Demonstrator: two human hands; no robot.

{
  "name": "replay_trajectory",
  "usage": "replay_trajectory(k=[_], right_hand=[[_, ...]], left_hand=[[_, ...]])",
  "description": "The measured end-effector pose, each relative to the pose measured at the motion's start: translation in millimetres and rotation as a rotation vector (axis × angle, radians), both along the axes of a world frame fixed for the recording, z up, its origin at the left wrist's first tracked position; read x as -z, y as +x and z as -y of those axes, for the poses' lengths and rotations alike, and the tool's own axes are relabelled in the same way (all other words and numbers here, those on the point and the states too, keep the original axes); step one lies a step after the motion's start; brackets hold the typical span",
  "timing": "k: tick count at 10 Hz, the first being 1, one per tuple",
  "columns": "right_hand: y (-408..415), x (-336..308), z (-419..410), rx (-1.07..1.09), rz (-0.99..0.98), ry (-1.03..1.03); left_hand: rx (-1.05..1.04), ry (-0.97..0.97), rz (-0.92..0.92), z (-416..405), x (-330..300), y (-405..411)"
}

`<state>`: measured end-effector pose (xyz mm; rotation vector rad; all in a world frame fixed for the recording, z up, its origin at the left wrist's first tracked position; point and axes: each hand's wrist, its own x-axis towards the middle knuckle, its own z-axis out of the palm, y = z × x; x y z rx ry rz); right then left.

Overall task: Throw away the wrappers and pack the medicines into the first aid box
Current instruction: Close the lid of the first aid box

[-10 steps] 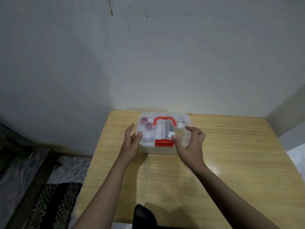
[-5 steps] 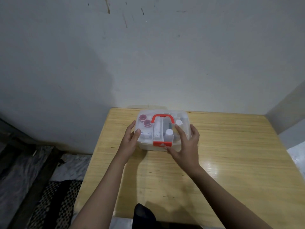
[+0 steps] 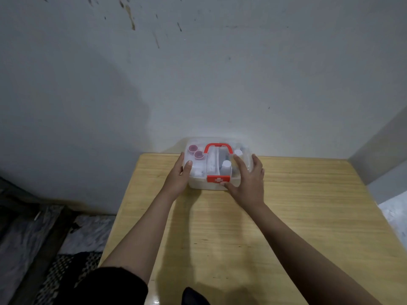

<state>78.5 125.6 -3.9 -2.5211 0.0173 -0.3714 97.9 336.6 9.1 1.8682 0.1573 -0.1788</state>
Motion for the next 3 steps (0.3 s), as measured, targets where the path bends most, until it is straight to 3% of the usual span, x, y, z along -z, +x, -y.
replay_trajectory(k=[2, 3], right_hand=[[11.5, -7.6, 3.2, 0.004, -0.068, -0.072], [9.8, -22.3, 9.6, -0.014, -0.169, -0.069]], left_hand=[[-0.01, 0.171, -0.039, 8.9, -7.0, 15.7], [-0.188, 0.256, -0.062, 20.9, -17.8, 3.9]])
